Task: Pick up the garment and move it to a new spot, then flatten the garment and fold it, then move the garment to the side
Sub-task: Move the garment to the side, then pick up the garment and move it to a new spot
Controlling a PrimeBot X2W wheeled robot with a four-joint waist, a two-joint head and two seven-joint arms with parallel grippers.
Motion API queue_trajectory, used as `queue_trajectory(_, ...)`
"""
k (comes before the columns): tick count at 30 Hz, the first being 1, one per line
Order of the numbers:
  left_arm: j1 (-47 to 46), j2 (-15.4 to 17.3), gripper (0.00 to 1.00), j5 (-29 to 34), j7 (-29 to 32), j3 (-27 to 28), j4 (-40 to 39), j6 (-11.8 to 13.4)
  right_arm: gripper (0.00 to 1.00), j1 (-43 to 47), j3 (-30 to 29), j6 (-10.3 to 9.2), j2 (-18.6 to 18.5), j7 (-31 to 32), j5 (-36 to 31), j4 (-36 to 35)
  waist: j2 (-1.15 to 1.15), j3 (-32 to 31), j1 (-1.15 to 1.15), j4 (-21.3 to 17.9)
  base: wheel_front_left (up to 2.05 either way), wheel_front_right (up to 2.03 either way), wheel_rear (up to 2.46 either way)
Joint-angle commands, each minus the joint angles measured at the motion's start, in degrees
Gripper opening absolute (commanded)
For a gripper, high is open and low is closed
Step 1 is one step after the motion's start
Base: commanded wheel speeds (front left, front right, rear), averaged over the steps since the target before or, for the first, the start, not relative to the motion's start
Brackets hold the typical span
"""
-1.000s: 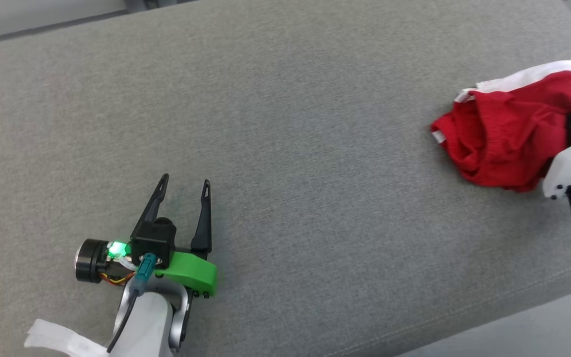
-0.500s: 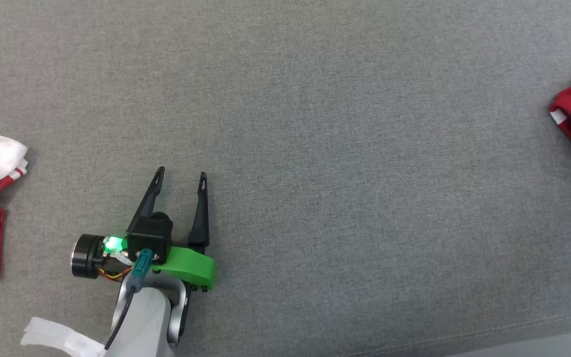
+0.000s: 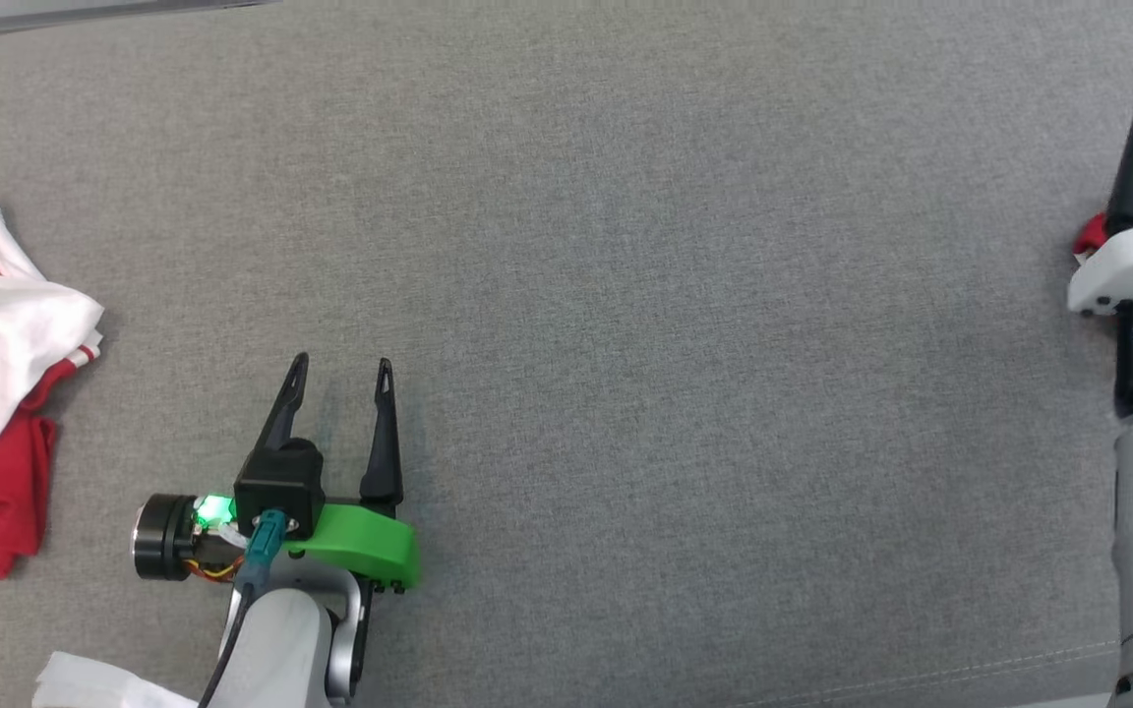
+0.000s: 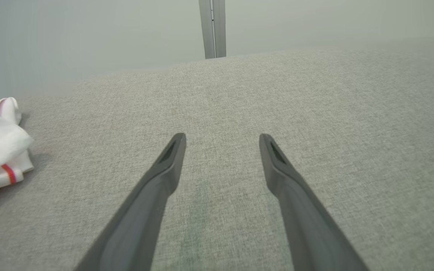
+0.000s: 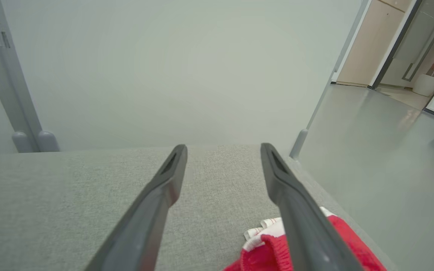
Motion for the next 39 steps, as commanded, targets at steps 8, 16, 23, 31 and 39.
queue_trajectory(8,3.61,0.23,1.00,-2.27,-0.17,-0.02,1.21,1.08,1.00,12.70,6.28,-0.09,3.71,-0.01,5.71,-5.75,0.00,-6.41,0.00,3.65,0.00,0.00,0.00)
queue_trajectory(16,6.38,0.24,1.00,-3.21,-0.17,0.76,2.61,1.19,1.00,20.57,8.60,-0.09,5.53,-0.02,8.74,-8.62,0.00,-10.68,0.00,5.77,0.00,0.00,0.00)
queue_trajectory(23,8.39,0.23,1.00,-3.45,-0.17,1.44,3.84,1.13,1.00,24.96,10.02,-0.09,6.00,-0.01,8.53,-9.00,0.00,-14.55,0.00,6.80,0.00,0.00,0.00)
queue_trajectory(31,11.12,0.23,1.00,-2.85,-0.17,2.13,4.37,0.93,1.00,29.12,11.98,-0.09,6.03,-0.02,11.46,-8.31,0.00,-18.37,0.00,7.36,0.00,0.00,0.00)
queue_trajectory(39,12.15,0.23,1.00,-2.87,-0.17,3.74,3.60,0.95,1.00,30.65,14.27,-0.09,6.05,-0.01,13.98,-8.47,0.00,-19.50,0.00,7.19,0.00,0.00,0.00)
